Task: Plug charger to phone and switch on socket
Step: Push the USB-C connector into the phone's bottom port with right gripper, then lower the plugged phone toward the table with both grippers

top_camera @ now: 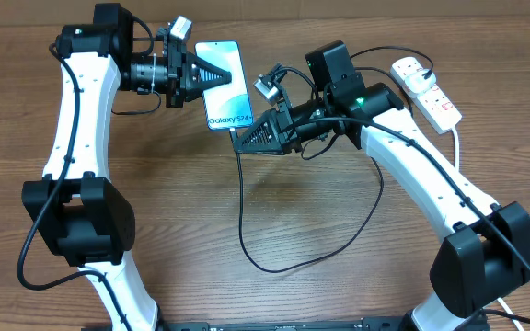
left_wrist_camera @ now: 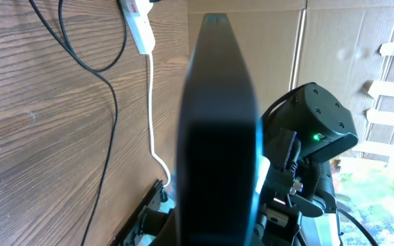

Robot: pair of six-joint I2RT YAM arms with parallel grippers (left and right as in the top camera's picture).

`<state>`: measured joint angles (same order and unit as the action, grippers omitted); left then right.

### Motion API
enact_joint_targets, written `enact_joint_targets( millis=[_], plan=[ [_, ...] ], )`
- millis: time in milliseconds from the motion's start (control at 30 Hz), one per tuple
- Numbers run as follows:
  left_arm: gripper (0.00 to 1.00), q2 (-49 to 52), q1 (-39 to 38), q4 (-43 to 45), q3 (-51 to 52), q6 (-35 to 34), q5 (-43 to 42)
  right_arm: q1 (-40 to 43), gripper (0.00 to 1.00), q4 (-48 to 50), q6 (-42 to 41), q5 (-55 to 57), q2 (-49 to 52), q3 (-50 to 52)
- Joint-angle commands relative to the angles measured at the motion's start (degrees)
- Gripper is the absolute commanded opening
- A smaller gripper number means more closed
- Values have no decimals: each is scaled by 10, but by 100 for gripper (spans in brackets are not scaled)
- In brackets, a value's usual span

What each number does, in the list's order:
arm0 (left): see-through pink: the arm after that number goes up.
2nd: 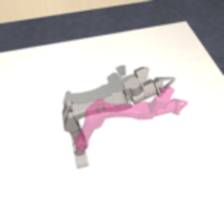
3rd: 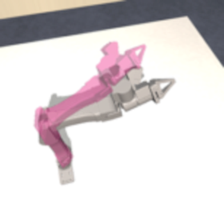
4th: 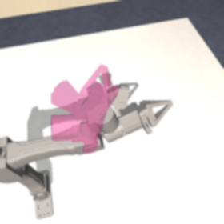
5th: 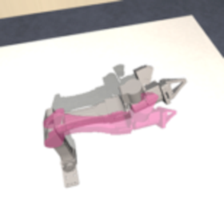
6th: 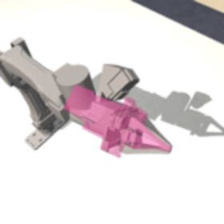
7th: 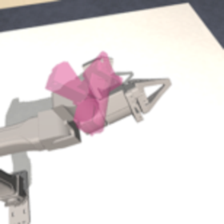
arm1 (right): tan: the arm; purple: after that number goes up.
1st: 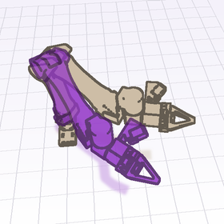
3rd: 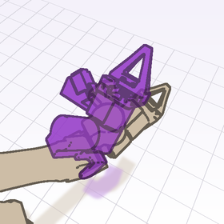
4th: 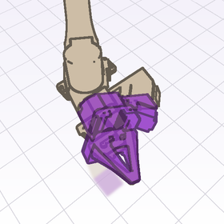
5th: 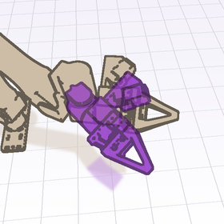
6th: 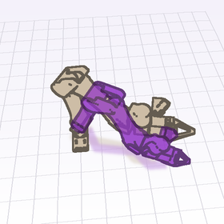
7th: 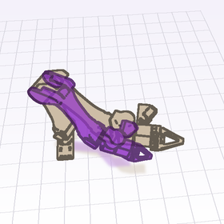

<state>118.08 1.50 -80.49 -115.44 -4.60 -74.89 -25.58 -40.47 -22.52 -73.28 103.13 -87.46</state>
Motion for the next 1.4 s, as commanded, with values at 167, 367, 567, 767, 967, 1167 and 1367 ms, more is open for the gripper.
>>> enact_joint_targets(
  millis=[167, 367, 567, 767, 967, 1167, 1367],
  plan=[
    [4, -3, -8, -12, 0, -5, -33, 5, 4, 33, -16, 12, -3, -10],
    [4, -3, -8, -21, 0, -1, -33, 5, 4, 58, -24, 14, -3, -10],
    [4, -3, -8, -29, 0, 8, -33, 5, 4, 62, -32, 47, -3, -10],
    [4, -3, -8, -51, 0, 37, -28, 6, 4, 62, -30, 49, -3, -10],
    [4, -3, -8, -52, 0, 38, -27, 6, 4, 66, -30, 50, -3, -10],
    [4, -3, -8, -52, 0, 38, -26, 6, 4, 66, -30, 51, -3, -10],
    [4, -3, -7, -41, 0, 38, -25, 6, 24, 61, -30, 51, -3, -10]
  ],
)
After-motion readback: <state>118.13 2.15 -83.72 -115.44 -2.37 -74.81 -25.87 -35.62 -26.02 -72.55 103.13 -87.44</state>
